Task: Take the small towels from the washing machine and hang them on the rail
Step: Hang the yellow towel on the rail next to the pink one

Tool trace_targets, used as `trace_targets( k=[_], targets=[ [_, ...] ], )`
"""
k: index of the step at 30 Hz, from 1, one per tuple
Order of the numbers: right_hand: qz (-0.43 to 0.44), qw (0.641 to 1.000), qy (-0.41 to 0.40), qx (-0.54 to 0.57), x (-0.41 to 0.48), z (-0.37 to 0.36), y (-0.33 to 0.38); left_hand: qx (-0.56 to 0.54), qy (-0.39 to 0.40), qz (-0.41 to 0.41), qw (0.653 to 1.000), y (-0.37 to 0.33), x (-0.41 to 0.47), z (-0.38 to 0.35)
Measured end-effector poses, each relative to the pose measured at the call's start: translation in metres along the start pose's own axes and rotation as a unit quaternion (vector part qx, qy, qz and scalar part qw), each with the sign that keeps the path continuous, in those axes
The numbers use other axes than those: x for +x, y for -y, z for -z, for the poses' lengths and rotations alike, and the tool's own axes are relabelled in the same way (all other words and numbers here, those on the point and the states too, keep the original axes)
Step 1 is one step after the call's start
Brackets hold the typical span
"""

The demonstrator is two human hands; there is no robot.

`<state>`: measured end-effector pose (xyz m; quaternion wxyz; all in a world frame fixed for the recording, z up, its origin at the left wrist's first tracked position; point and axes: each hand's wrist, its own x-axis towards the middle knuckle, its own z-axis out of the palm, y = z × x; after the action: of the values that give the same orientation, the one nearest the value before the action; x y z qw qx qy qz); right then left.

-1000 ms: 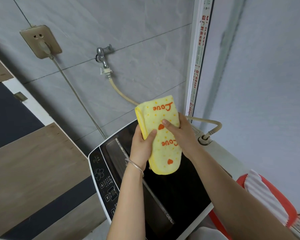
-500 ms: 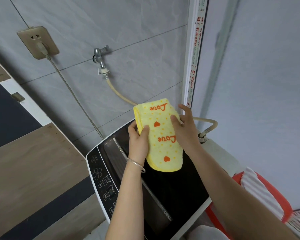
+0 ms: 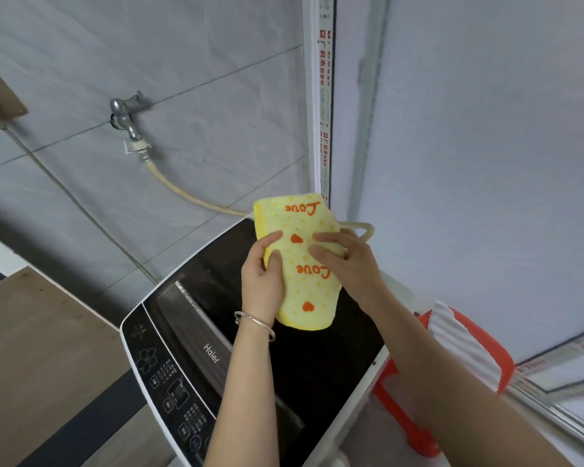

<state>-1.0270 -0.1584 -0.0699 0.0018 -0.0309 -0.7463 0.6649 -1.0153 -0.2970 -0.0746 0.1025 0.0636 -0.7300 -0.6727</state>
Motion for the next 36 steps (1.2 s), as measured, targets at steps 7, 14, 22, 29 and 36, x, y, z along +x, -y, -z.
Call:
trace_targets(
  k=[7, 14, 22, 29, 36],
  targets=[
    [0.025, 0.996, -0.076, -0.046, -0.024, 0.073, -0.001, 0.0, 0.12, 0.013, 0.993, -0.024, -0.019, -0.067],
    [0.012, 0.98, -0.192, -0.049, -0.087, 0.183, -0.014, 0.052, 0.261, -0.012, 0.964, -0.042, -0.08, -0.16],
    [-0.009, 0.954, -0.3, -0.027, -0.205, 0.31, -0.038, 0.077, 0.372, -0.043, 0.924, -0.048, -0.199, -0.273],
    [-0.007, 0.927, -0.373, -0.042, -0.32, 0.404, -0.054, 0.048, 0.444, -0.047, 0.894, -0.063, -0.317, -0.35],
    [-0.029, 0.87, -0.491, -0.026, -0.425, 0.472, -0.064, 0.03, 0.523, -0.055, 0.85, -0.072, -0.422, -0.413]
  ],
)
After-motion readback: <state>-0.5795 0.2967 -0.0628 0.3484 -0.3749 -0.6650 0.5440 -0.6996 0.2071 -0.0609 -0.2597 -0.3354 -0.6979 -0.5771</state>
